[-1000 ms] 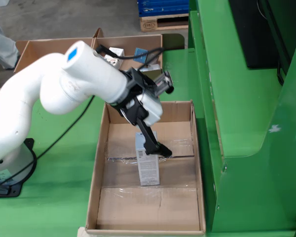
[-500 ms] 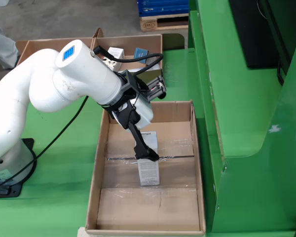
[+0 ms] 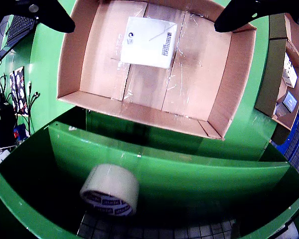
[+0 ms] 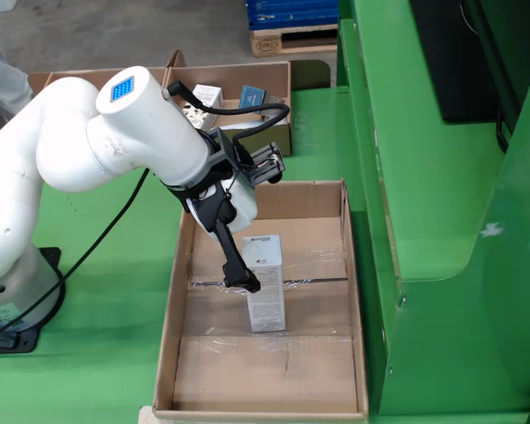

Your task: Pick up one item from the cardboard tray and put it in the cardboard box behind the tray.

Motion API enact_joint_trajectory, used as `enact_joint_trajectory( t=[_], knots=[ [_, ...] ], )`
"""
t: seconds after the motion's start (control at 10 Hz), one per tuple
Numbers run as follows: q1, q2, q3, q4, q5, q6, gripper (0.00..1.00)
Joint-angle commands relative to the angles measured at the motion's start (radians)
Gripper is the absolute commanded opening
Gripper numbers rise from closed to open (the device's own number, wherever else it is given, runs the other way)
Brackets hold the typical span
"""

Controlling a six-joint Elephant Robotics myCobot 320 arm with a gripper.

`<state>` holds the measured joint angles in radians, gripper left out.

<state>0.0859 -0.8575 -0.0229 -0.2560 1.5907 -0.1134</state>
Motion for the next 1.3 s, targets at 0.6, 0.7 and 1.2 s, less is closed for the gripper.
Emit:
enact_joint_trajectory(
  t=[0.6,0.7,1.2],
  knots=[
    [0.01,0.043,0.023,-0.075,0.016,0.007,1.0],
    [0.012,0.042,0.023,-0.09,0.025,0.009,1.0],
    [0.019,0.001,0.023,-0.048,0.026,0.012,1.0]
  ],
)
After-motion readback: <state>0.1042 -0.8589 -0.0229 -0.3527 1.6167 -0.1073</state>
